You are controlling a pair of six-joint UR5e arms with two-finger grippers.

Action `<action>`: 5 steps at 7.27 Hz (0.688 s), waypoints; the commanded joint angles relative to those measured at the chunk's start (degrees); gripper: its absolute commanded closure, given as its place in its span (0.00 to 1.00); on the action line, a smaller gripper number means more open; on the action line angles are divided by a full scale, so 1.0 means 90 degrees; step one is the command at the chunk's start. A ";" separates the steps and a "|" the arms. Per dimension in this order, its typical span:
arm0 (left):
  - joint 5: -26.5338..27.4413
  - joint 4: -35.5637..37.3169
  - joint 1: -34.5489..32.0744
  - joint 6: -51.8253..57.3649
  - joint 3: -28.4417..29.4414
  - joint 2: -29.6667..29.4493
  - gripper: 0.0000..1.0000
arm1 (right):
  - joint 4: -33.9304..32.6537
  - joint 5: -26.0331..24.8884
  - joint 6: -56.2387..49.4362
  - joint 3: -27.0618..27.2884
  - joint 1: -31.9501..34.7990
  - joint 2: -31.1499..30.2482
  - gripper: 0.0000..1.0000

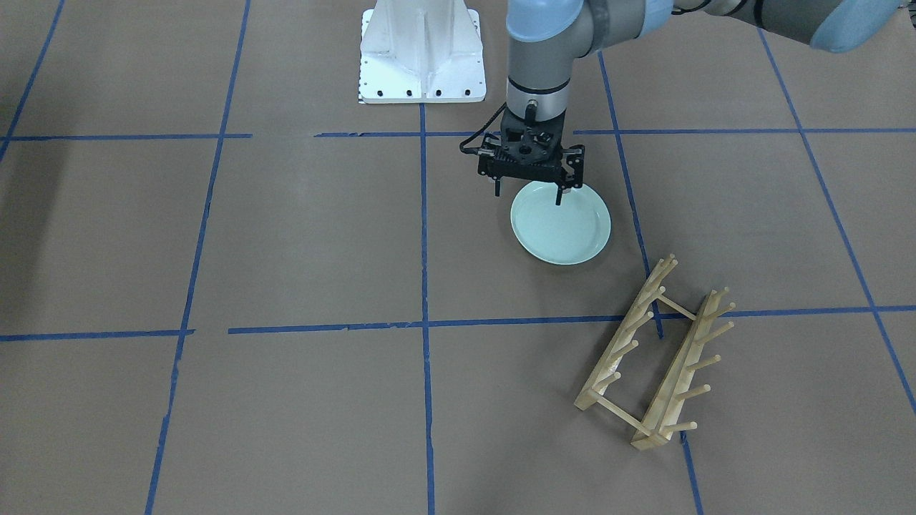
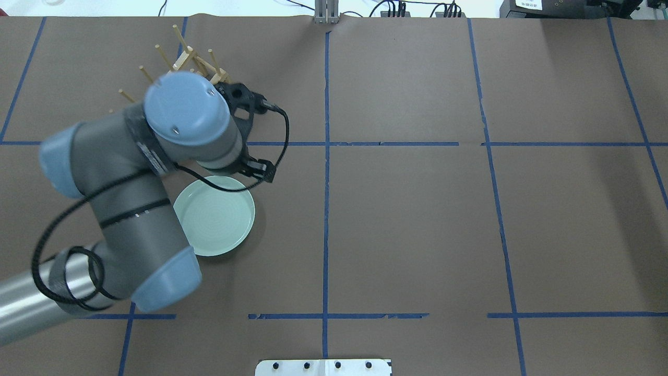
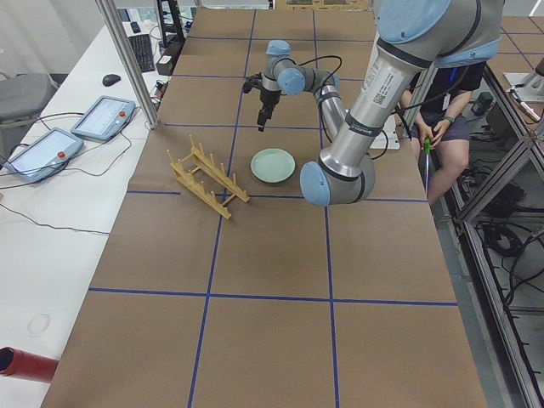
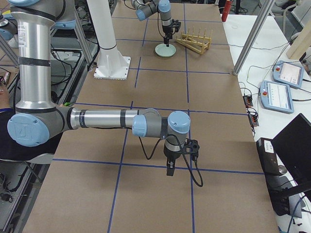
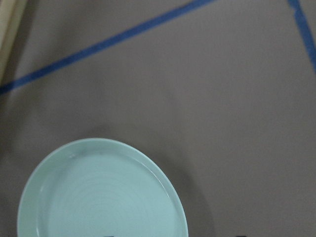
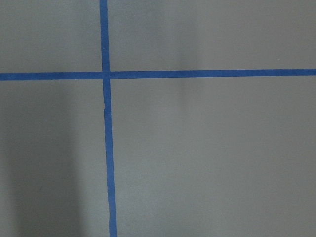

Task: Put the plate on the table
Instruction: 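Open the left gripper and withdraw it away from the plate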

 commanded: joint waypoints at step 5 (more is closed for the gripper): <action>-0.3200 -0.1788 -0.4189 0.5547 0.0885 0.2130 0.00 | 0.0000 0.0000 -0.0008 0.0000 0.0005 0.0000 0.00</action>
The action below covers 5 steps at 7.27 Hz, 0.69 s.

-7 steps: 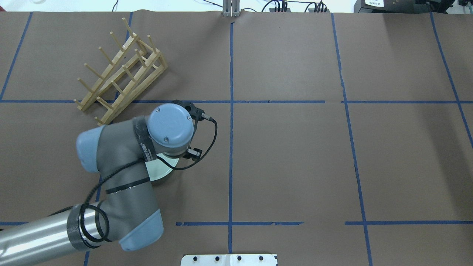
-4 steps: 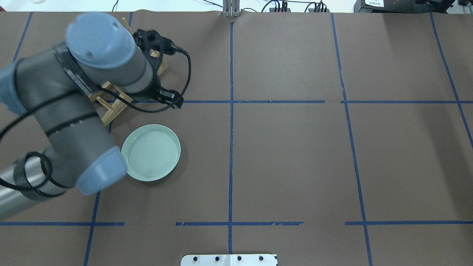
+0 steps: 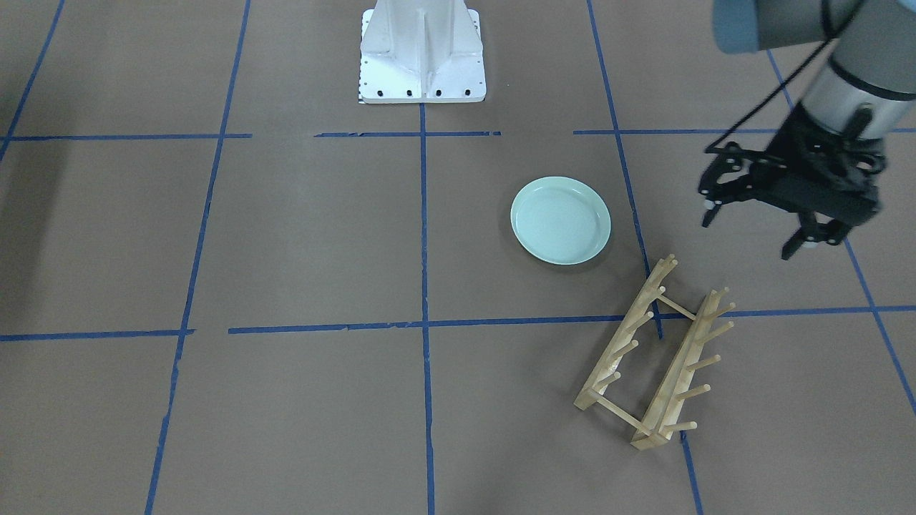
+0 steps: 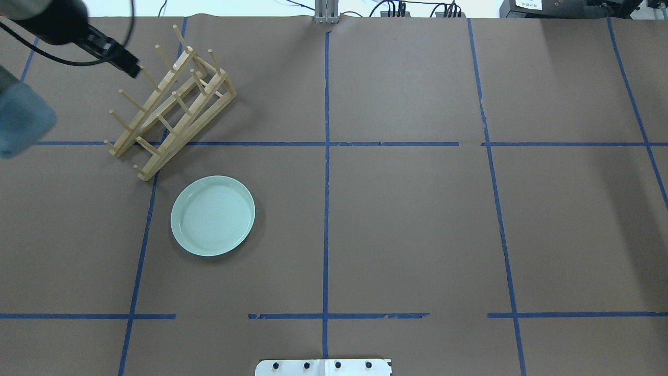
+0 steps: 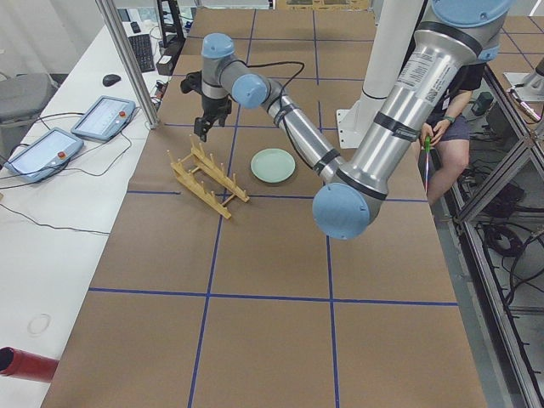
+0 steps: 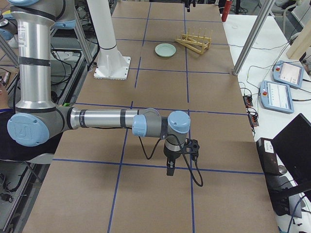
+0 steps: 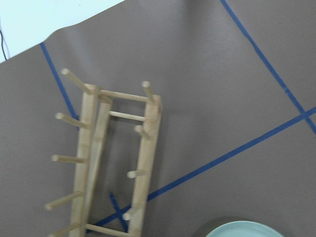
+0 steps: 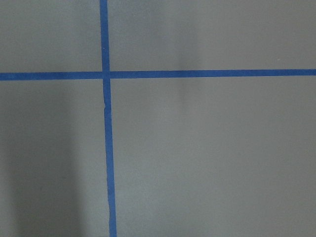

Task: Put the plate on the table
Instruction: 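Open the left gripper and withdraw it away from the plate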

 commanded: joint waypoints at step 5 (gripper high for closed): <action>-0.0647 -0.0594 -0.2345 0.1098 0.1494 0.2012 0.00 | 0.0000 0.0000 0.0009 0.0000 -0.0006 0.0000 0.00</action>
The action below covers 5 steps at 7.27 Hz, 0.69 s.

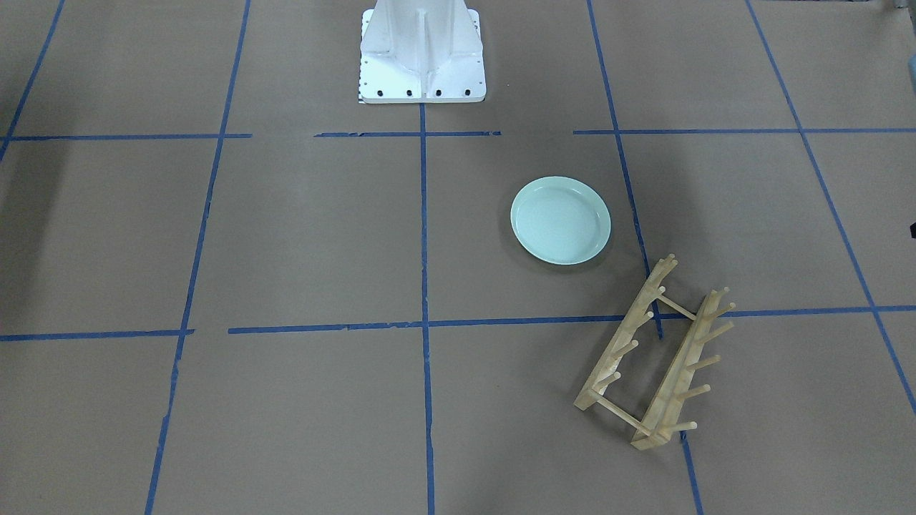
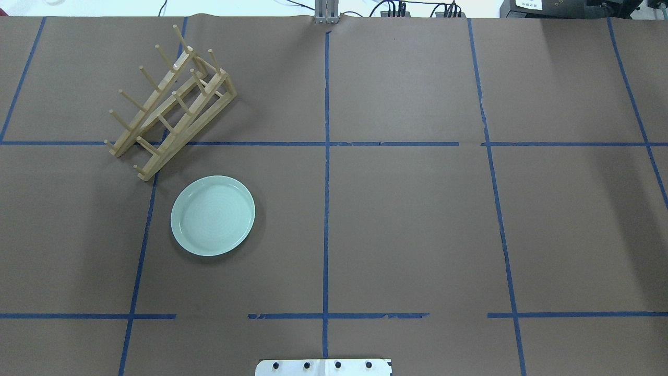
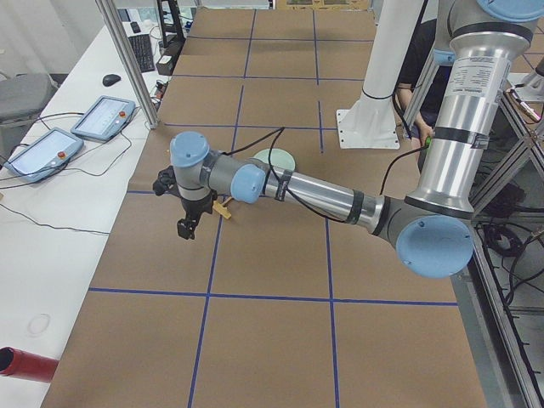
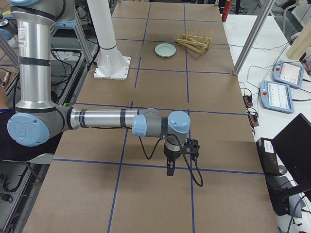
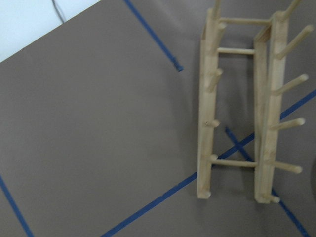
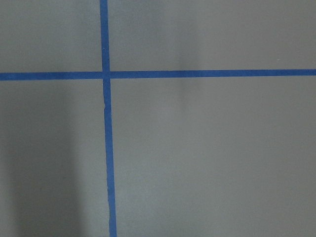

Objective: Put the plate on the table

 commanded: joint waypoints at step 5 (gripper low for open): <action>0.0041 0.0095 -0.0554 0.0039 -0.0033 0.1439 0.00 | 0.0000 0.0000 0.0007 0.0000 -0.0003 0.0000 0.00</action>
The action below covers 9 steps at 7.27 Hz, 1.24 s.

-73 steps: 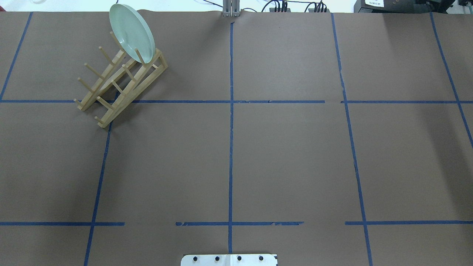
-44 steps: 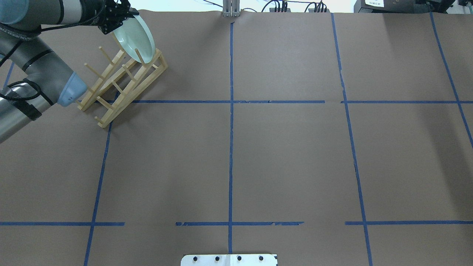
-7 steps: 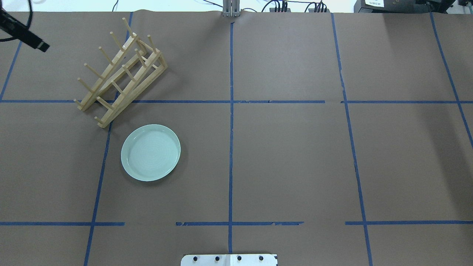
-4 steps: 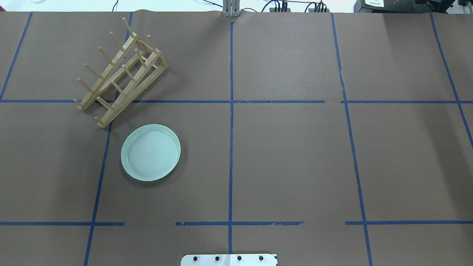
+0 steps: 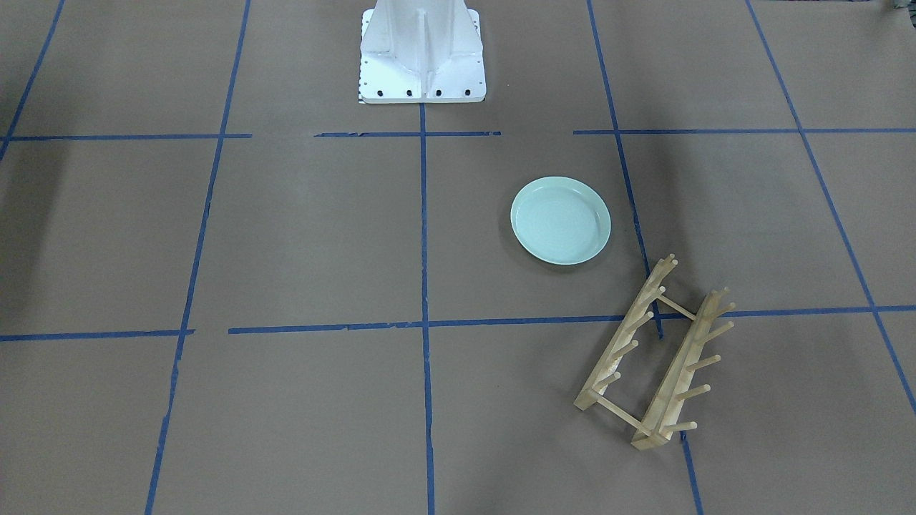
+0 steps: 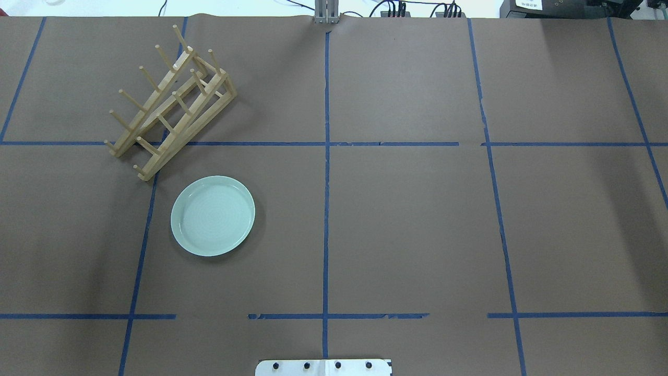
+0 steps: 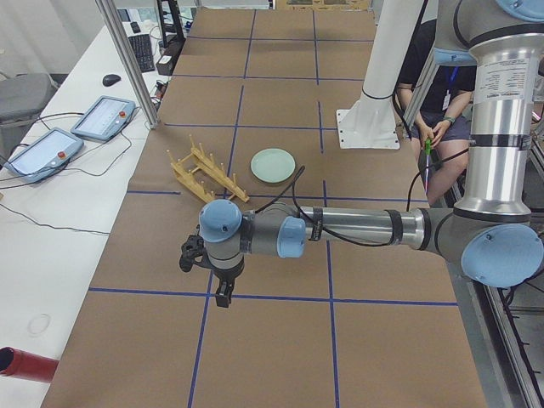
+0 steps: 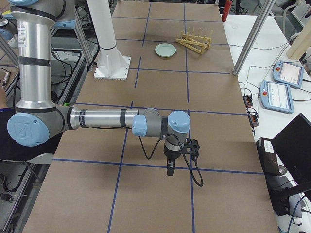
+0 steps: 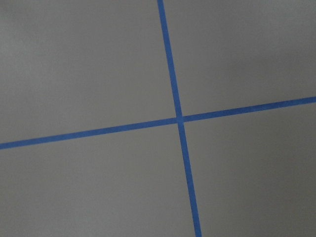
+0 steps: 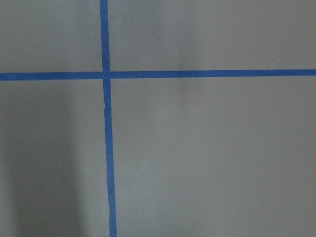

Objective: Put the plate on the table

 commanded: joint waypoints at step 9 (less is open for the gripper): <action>0.0012 0.0103 0.0009 0.0342 0.0041 0.0249 0.00 | 0.0000 0.0000 0.0003 0.0000 -0.0002 0.0000 0.00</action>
